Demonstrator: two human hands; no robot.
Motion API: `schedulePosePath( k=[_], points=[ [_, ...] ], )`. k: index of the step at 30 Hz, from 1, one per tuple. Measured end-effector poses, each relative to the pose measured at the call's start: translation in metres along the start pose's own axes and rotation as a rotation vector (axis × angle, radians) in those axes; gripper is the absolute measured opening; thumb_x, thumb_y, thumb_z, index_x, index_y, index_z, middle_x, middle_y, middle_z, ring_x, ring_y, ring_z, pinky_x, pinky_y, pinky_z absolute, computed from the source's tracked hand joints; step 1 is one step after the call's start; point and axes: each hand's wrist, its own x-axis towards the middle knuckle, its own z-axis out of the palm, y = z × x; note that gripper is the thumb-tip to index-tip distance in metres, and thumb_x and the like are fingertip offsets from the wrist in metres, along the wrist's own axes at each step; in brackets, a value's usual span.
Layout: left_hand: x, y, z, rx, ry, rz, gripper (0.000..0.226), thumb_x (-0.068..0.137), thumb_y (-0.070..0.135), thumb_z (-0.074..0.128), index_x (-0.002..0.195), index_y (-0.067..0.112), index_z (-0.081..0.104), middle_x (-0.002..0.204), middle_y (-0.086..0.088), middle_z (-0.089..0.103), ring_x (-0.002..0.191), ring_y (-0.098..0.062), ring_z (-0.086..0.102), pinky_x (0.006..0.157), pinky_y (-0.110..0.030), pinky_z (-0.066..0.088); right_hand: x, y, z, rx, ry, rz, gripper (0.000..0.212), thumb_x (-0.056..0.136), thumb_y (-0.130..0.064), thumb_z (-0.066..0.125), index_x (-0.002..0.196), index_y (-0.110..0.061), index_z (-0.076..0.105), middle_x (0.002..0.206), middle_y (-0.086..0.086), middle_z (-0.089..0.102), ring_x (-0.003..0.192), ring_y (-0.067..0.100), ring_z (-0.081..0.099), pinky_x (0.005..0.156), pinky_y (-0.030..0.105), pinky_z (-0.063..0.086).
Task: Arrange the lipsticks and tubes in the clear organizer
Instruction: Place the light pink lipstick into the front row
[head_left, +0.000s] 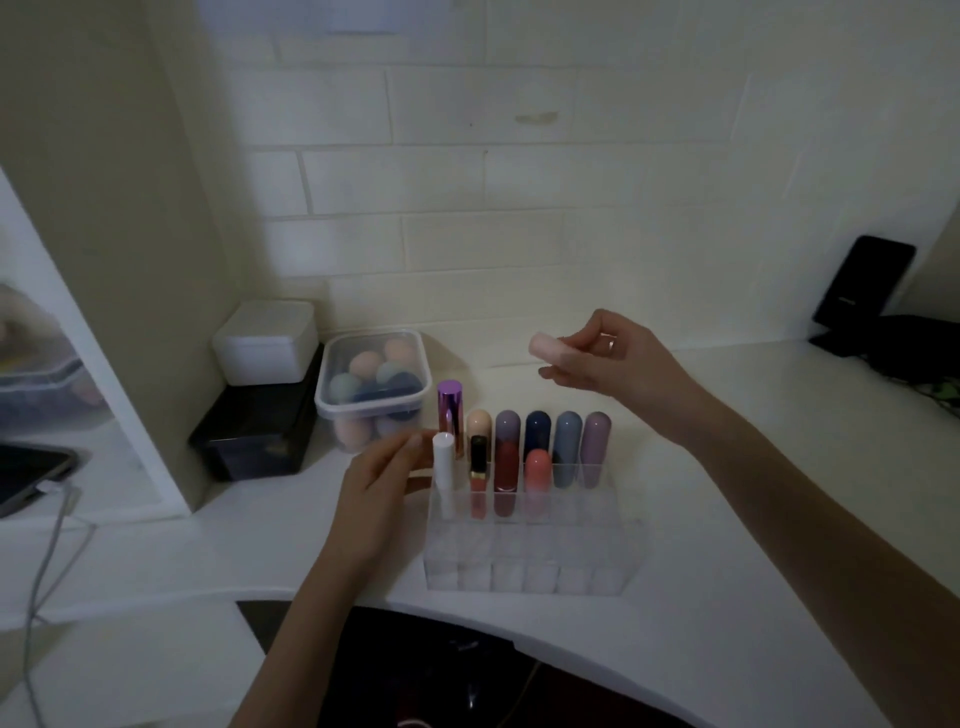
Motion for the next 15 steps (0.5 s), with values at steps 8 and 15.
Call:
schedulePosePath(
  k=[8, 15],
  points=[
    [0.002, -0.002, 0.001, -0.075, -0.019, -0.047, 0.021, 0.094, 0.007, 0.053, 0.099, 0.003, 0.073, 0.099, -0.019, 0.073, 0.098, -0.039, 0.067, 0.083, -0.037, 0.055, -0.022, -0.024, 0.004, 0.017, -0.165, -0.001, 0.035, 0.092, -0.004, 0.051, 0.12, -0.022, 0.06, 0.101, 0.006, 0.064, 0.089, 0.026, 0.072, 0.076, 0.025, 0.056],
    [0.001, -0.002, -0.001, -0.036, -0.041, -0.051, 0.023, 0.095, 0.008, 0.052, 0.097, 0.009, 0.075, 0.097, -0.014, 0.075, 0.095, -0.034, 0.07, 0.084, -0.038, 0.055, -0.032, -0.028, 0.012, 0.011, -0.134, -0.012, 0.025, 0.084, -0.002, 0.064, 0.107, -0.011, 0.057, 0.106, 0.012, 0.066, 0.089, 0.028, 0.072, 0.074, 0.029, 0.058]
  ],
)
